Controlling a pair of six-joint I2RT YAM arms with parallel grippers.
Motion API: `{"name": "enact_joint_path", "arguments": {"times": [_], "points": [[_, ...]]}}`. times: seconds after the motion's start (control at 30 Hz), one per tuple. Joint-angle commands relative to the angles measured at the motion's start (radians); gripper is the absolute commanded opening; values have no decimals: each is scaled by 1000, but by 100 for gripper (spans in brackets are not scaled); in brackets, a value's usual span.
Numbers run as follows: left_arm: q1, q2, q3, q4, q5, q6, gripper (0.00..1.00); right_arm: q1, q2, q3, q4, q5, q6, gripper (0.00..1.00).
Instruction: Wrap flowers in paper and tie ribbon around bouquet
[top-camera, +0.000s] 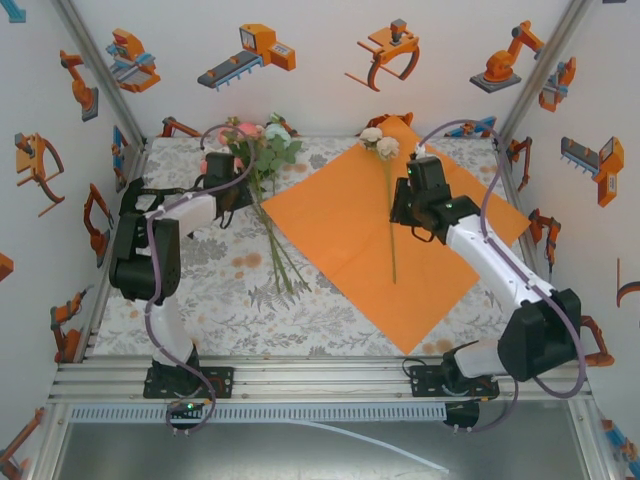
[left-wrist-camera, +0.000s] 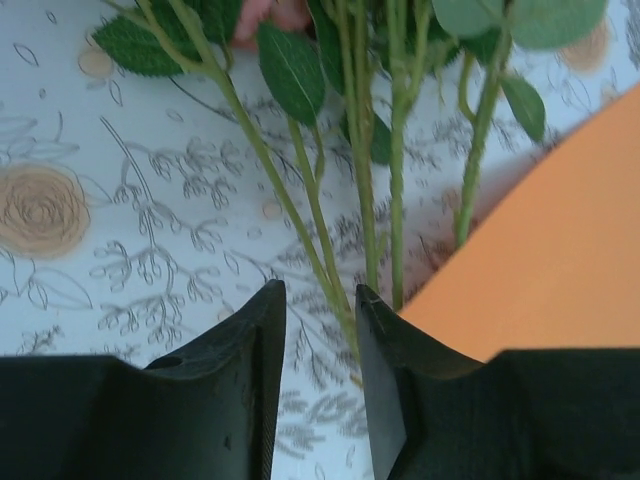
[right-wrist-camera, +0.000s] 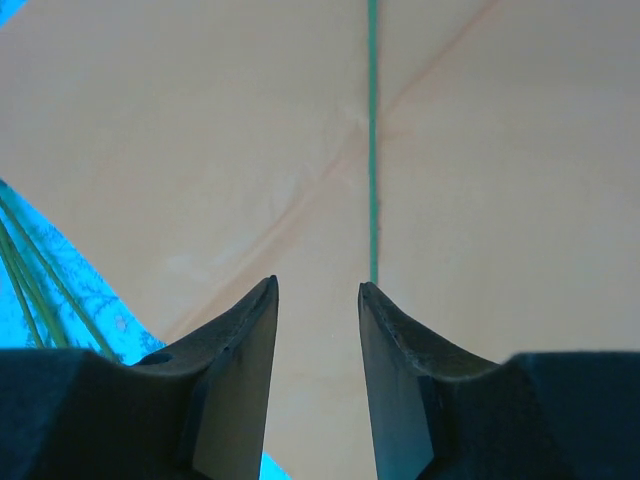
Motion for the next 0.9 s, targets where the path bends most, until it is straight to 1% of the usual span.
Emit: {"name": "enact_joint_path", "arguments": {"times": [0.0,0.07,0.17,0.23,0.47,0.57,0.67,0.73,0.8,0.87], "points": [[13,39,71,-32,-58,-50,35,5,-45,-42,-20,-18,42,40],[18,69,102,-37,-51,-40,35,5,-64,-52,-27,-5,41,40],[26,122,158,-56,13,-36,35,5,-73,-51,-36,9,35,41],[26,146,178,-65,34,-37,35,5,-72,-47,-38,13,34,41],[26,176,204,-142,-28,-57,34,5,-61,-24,-41,7,40,41],[27,173,200,-170,-52,-57,37,5,-65,-20,-43,15,39,41],[25,175,183,-140,-22,-47,41,5,-64,-21,-40,12,43,41],[26,194,202,-151,4,-40,41,5,-64,-23,-39,6,47,41],[22,210,223,-169,20,-36,39,5,-66,-22,-40,5,49,41],[21,224,240,-190,16,-31,29,5,-71,-24,-43,12,52,41]]}}
